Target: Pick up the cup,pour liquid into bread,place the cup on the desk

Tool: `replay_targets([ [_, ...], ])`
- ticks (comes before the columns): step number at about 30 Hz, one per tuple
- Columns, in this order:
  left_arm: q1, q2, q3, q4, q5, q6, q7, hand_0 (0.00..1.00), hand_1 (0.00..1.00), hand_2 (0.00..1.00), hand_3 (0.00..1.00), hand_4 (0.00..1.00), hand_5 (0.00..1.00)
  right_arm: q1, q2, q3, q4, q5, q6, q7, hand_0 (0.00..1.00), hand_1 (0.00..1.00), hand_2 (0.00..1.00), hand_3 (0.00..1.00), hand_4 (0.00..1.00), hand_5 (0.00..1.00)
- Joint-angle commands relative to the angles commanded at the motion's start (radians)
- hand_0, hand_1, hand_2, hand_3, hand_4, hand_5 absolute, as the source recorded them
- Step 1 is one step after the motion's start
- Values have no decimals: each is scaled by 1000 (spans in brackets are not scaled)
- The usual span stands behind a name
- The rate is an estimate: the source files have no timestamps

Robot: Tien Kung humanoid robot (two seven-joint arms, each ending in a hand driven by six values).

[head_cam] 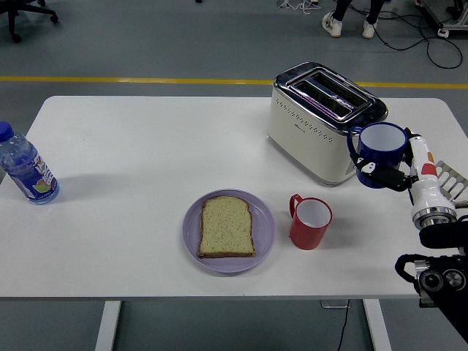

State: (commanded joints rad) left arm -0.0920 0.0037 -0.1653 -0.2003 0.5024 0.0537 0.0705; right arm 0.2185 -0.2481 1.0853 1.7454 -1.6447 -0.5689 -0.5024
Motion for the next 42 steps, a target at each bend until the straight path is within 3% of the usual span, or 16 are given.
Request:
replay_targets([
  [3,-2,1,-4,0,-1,0,0,635,646,657,552,323,836,42,2,-46,14,-64,24,-67,412,405,546,553,619,2],
  [7,-6,2,-6,0,-2,0,0,635,646,656,552,323,836,100,3,-109,8,-170,94,-143,411,407,546,553,613,2],
  [14,-12,3,-15,0,-2,0,0,635,646,656,551,321,836,214,1,-225,-32,-341,203,-143,413,409,546,553,610,2],
  [31,-13,4,-15,1,-7,0,2,634,646,656,551,322,837,431,-42,-508,-138,-509,322,-143,417,414,545,557,595,2],
  [38,-15,5,-13,1,-10,0,1,635,646,656,551,322,836,626,-104,-750,-153,-509,386,-143,409,409,543,557,591,2],
  [42,-13,5,-12,1,-14,1,1,635,646,656,551,322,836,711,-110,-891,-163,-485,423,-143,409,409,543,557,591,2],
])
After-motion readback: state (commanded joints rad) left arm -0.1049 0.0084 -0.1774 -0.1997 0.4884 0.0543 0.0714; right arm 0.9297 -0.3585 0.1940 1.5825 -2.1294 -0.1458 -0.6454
